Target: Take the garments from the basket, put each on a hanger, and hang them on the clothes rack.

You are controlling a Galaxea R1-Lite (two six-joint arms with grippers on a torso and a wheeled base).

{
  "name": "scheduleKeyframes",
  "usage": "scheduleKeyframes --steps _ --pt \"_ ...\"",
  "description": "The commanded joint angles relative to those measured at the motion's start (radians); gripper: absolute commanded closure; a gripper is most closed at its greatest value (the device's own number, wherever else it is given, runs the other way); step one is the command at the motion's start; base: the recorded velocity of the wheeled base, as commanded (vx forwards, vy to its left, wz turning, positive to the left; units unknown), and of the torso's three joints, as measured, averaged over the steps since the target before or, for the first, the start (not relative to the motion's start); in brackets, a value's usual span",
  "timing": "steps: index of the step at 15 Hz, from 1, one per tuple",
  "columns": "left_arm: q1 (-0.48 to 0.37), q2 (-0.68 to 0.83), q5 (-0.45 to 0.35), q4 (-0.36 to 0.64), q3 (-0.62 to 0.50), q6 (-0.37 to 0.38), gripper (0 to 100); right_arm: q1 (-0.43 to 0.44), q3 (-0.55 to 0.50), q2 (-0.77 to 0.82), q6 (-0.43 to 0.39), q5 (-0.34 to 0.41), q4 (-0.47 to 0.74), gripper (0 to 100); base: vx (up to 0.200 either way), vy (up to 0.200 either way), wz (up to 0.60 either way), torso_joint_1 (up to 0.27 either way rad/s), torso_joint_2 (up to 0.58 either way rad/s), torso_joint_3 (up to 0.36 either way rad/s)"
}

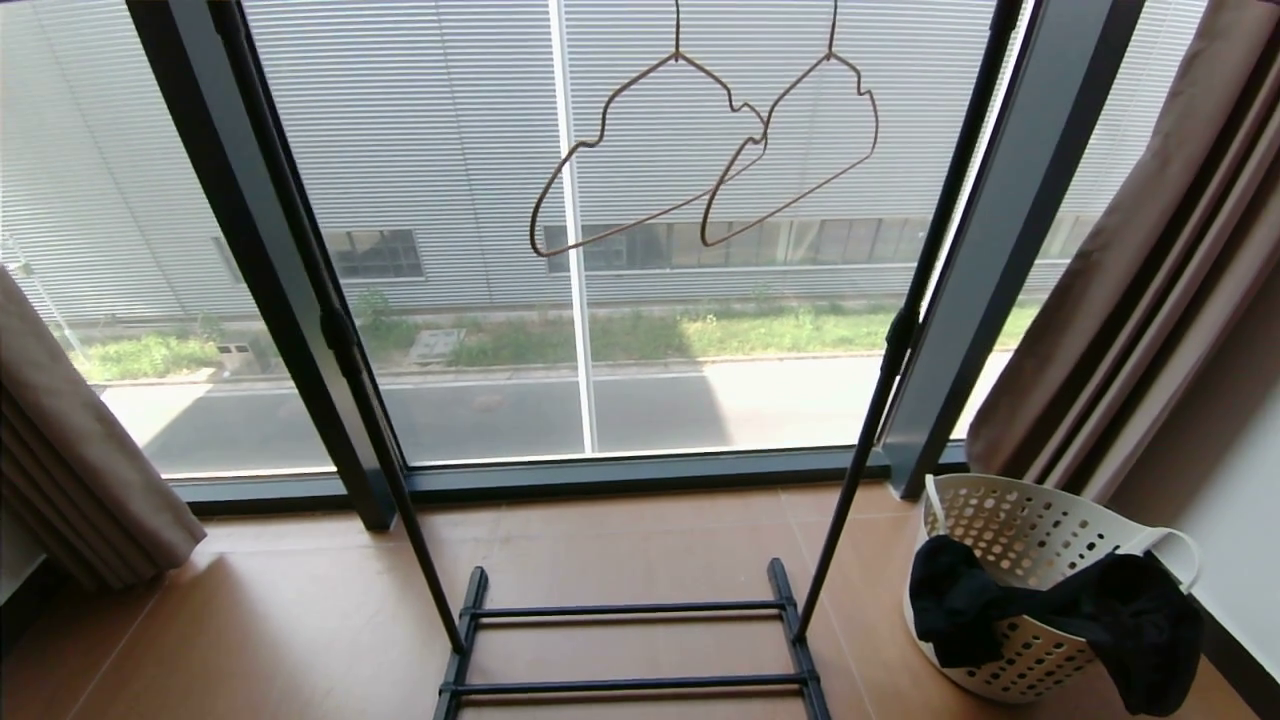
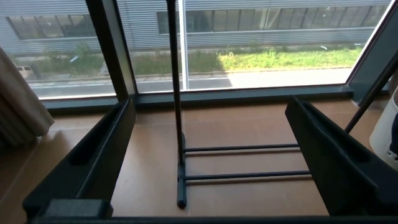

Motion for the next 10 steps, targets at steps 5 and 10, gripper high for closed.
scheduleKeyframes --steps 5,10 --pt "0.0 0.002 0.0 0.0 0.0 0.002 0 0.0 0.0 0.0 -0.001 0.0 0.0 0 0.0 -0.04 -0.36 0.002 0.01 0.003" --pt "0.0 0.002 0.0 0.0 0.0 0.005 0 0.0 0.0 0.0 0.0 0.0 0.0 0 0.0 -0.2 0.0 0.0 0.01 0.002"
